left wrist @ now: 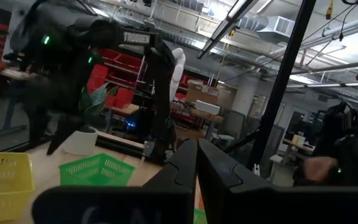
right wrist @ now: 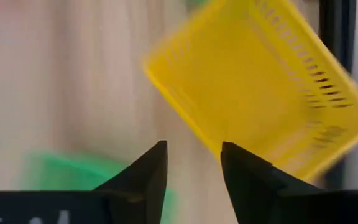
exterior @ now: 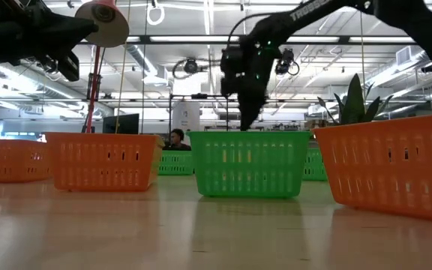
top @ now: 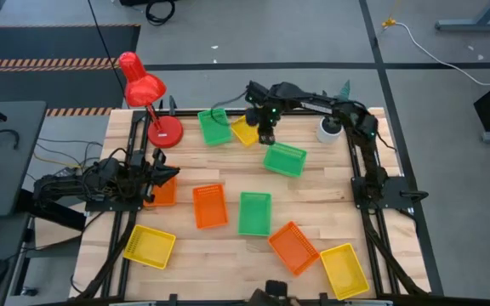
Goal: Stack baskets by color
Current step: Move the top right yellow bin to the top center of the table
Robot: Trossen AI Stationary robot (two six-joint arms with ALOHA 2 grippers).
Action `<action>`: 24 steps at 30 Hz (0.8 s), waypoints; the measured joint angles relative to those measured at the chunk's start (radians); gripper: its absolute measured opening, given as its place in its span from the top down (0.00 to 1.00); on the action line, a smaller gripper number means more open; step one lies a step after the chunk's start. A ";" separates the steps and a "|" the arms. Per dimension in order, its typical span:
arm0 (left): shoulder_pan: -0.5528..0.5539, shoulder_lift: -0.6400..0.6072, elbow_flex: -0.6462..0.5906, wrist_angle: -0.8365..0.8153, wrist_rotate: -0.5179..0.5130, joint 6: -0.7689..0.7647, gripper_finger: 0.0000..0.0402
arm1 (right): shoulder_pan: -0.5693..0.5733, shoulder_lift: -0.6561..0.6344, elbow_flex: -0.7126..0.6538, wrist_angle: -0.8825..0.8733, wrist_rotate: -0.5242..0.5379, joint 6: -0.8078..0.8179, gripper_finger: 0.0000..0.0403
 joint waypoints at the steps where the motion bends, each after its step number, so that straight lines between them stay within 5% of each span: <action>1: 0.000 0.000 0.000 -0.001 0.000 0.000 0.97 | -0.004 -0.012 0.000 0.024 -0.066 0.098 0.60; 5: 0.000 0.000 0.000 -0.001 -0.020 0.000 0.97 | 0.006 -0.014 0.001 0.203 -0.181 0.401 0.57; 12: 0.000 0.000 0.000 -0.001 -0.072 -0.018 0.96 | 0.048 0.087 -0.001 0.299 -0.008 0.589 0.53; 24: 0.000 0.000 0.000 -0.005 -0.082 -0.060 0.96 | 0.104 0.188 0.000 0.300 0.145 0.477 0.58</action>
